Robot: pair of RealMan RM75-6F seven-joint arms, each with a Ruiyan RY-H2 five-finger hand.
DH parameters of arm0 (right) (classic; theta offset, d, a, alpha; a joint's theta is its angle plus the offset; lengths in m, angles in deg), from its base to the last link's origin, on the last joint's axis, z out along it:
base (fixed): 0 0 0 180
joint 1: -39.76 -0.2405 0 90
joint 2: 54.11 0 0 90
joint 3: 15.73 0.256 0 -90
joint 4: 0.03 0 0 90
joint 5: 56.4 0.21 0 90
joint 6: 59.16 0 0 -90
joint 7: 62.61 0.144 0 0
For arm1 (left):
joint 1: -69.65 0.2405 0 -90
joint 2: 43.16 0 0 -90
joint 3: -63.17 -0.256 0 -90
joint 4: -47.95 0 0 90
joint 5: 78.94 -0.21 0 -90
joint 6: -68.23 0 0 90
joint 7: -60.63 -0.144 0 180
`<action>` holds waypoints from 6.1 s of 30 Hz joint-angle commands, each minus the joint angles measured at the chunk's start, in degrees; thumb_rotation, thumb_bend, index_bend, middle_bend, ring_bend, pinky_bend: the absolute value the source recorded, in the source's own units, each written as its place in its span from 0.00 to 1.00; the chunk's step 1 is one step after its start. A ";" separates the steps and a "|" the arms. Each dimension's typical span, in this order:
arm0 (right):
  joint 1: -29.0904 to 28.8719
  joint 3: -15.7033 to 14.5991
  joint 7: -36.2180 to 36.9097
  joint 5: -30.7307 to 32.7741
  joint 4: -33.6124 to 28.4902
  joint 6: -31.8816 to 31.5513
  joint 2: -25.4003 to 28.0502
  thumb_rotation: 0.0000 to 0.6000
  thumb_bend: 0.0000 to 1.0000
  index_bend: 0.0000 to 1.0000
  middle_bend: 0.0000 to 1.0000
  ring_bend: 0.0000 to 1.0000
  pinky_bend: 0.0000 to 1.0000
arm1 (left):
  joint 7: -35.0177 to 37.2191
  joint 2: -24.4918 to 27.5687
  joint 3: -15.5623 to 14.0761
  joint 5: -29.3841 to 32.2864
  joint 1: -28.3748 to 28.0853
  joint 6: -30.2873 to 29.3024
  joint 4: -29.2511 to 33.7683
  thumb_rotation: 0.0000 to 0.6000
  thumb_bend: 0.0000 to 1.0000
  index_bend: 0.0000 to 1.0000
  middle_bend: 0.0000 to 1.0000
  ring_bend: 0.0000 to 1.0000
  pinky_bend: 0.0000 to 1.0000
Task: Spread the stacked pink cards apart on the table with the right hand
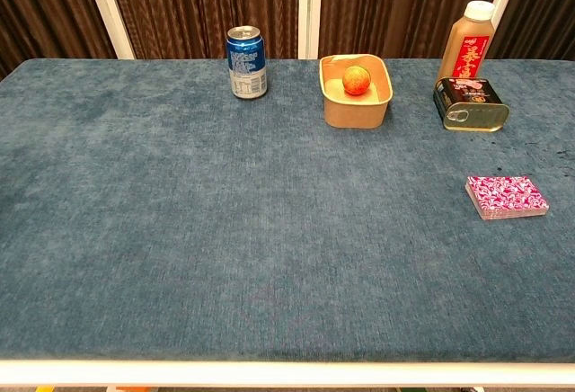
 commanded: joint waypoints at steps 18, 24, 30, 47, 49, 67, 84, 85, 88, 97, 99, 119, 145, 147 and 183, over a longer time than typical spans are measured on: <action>-7.13 0.01 -8.33 2.58 -1.82 10.41 0.23 1.00 0.11 0.18 0.17 0.64 0.77 | 0.88 -0.35 -0.37 0.47 0.30 0.47 -1.12 1.00 0.00 0.18 0.16 0.02 0.18; -9.67 1.55 -12.95 8.05 -1.84 14.06 -1.89 1.00 0.11 0.22 0.20 0.67 0.77 | 1.06 -0.41 -0.40 0.50 0.37 0.43 -1.28 1.00 0.00 0.18 0.16 0.02 0.18; -11.81 2.44 -16.38 13.22 -0.46 16.34 -5.08 1.00 0.11 0.26 0.23 0.68 0.77 | 1.52 -0.42 -0.47 0.73 0.39 0.72 -1.61 1.00 0.00 0.18 0.16 0.02 0.18; -15.58 3.12 -19.96 21.07 3.32 17.75 -11.28 1.00 0.13 0.26 0.24 0.69 0.77 | 2.85 -0.78 -0.54 1.12 0.50 1.08 -2.64 1.00 0.00 0.18 0.16 0.02 0.19; -16.00 3.04 -20.65 21.81 3.74 17.72 -11.86 1.00 0.13 0.26 0.24 0.69 0.77 | 2.82 -0.82 -0.49 1.14 0.51 1.05 -2.72 1.00 0.00 0.18 0.16 0.02 0.19; -17.68 1.96 -21.37 24.34 5.48 16.98 -13.91 1.00 0.15 0.26 0.26 0.69 0.77 | 3.15 -0.51 -0.20 1.55 0.36 1.36 -2.60 1.00 0.00 0.18 0.16 0.02 0.19; -18.36 1.33 -20.62 24.57 6.52 16.23 -14.90 1.00 0.17 0.29 0.30 0.69 0.77 | 3.59 -0.94 -0.37 1.90 0.83 1.34 -3.38 1.00 0.00 0.18 0.16 0.02 0.19; -18.40 1.31 -20.66 24.66 6.60 16.19 -14.95 1.00 0.17 0.29 0.30 0.69 0.77 | 3.60 -0.92 -0.37 1.88 0.83 1.32 -3.38 1.00 0.00 0.18 0.16 0.02 0.18; -18.53 1.23 -20.84 24.87 6.82 16.13 -15.11 1.00 0.18 0.30 0.32 0.69 0.77 | 3.60 -0.91 -0.40 1.87 0.88 1.30 -3.39 1.00 0.00 0.18 0.16 0.02 0.18; -18.72 1.13 -20.80 24.92 7.35 15.55 -15.63 1.00 0.20 0.33 0.33 0.69 0.77 | 3.73 -0.84 -0.40 1.92 0.89 1.42 -3.37 1.00 0.00 0.18 0.16 0.02 0.18; -18.71 1.12 -20.69 24.84 7.34 15.40 -15.64 1.00 0.20 0.34 0.34 0.69 0.77 | 3.76 -0.84 -0.39 1.97 0.87 1.51 -3.37 1.00 0.00 0.18 0.16 0.02 0.19; -18.63 1.55 -20.22 24.39 5.30 13.78 -14.48 1.00 0.23 0.41 0.40 0.70 0.77 | 3.91 -0.75 -0.47 1.95 0.78 1.87 -3.21 1.00 0.00 0.18 0.16 0.02 0.18; -28.88 5.17 -36.88 32.11 1.98 13.23 -26.20 1.00 0.22 0.42 0.40 0.71 0.78 | 5.56 -0.15 -0.23 2.44 1.29 1.21 -3.70 1.00 0.01 0.18 0.16 0.02 0.18; -29.32 5.10 -37.17 32.41 2.59 13.05 -27.25 1.00 0.22 0.42 0.40 0.71 0.78 | 5.93 -0.16 -0.18 2.51 1.35 1.13 -3.97 1.00 0.00 0.18 0.16 0.02 0.18; -27.18 1.61 -32.07 36.98 -2.70 11.14 -15.46 1.00 0.15 0.26 0.24 0.70 0.77 | 6.17 -0.02 -0.63 2.12 1.19 2.06 -4.06 1.00 0.01 0.18 0.16 0.02 0.19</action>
